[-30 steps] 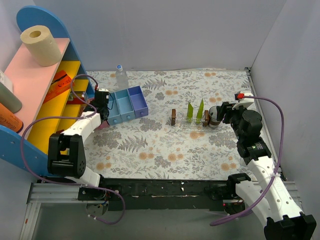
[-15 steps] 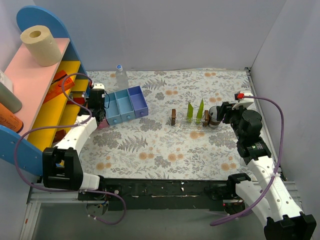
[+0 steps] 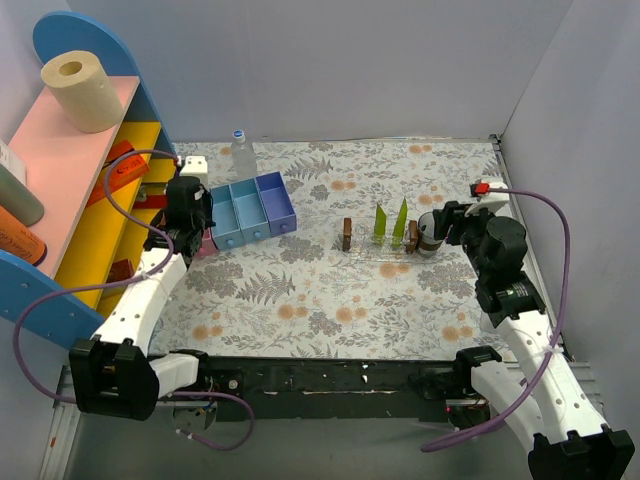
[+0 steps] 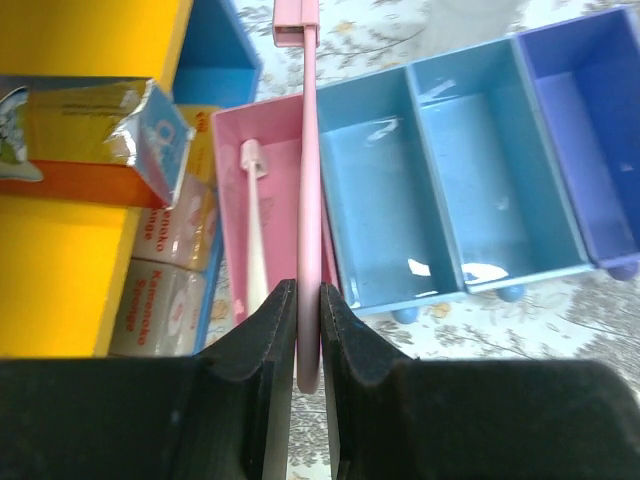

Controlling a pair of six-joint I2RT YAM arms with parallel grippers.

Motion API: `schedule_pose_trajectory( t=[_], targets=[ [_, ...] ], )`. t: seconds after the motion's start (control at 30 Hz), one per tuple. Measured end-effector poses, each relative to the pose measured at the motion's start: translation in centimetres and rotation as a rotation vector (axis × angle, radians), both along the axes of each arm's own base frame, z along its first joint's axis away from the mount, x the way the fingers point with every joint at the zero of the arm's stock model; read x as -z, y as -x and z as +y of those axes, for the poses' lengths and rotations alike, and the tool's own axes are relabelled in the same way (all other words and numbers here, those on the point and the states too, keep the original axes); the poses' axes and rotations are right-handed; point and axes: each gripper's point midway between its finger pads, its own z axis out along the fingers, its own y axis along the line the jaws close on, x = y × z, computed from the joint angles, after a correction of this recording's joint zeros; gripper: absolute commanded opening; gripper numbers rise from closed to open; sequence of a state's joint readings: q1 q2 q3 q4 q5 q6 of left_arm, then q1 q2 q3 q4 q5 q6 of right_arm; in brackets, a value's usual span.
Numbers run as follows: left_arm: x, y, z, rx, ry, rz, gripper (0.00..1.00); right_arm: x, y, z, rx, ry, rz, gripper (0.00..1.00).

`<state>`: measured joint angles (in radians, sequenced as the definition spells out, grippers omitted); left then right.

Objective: Prepare toiletry sets of a toothbrush and toothpaste on the tray

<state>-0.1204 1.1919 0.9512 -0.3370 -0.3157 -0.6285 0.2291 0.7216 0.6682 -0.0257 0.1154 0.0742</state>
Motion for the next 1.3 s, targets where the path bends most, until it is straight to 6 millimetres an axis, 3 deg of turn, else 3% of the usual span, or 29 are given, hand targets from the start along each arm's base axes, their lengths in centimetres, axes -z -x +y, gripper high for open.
schedule_pose_trajectory(
  t=[0.13,0.27,0.47,0.53,0.7,0.83,1.1,1.3],
  targets=[
    [-0.9,0.2,-2.9,0.101,0.027,-0.050,0.00,-1.1,0.2,0.3,-0.018,0.000,-0.004,0.66],
    [-1.8,0.8,-7.5,0.269,0.081,-0.103,0.00,-3.2,0.2,1.1,-0.066,-0.001,-0.026,0.71],
    [-3.7,3.1,-15.6,0.605,0.203,-0.233,0.00,-6.7,0.3,4.6,-0.264,-0.021,-0.044,0.74],
    [-4.3,3.4,-17.1,0.676,0.239,-0.270,0.00,-7.9,0.3,6.2,-0.354,-0.039,-0.043,0.74],
    [-5.9,4.6,-20.1,0.812,0.333,-0.353,0.00,-9.4,0.4,9.6,-0.551,-0.099,0.004,0.72],
    [-6.0,6.8,-22.3,0.908,0.383,-0.366,0.00,-8.9,0.0,12.0,-0.669,-0.185,0.092,0.71],
    [-7.3,11.3,-25.5,1.057,0.423,-0.410,0.00,-7.7,-1.0,14.8,-0.773,-0.369,0.277,0.68],
    [-7.4,12.5,-26.7,1.106,0.433,-0.404,0.00,-7.8,-0.9,16.3,-0.834,-0.440,0.329,0.68]
  ],
)
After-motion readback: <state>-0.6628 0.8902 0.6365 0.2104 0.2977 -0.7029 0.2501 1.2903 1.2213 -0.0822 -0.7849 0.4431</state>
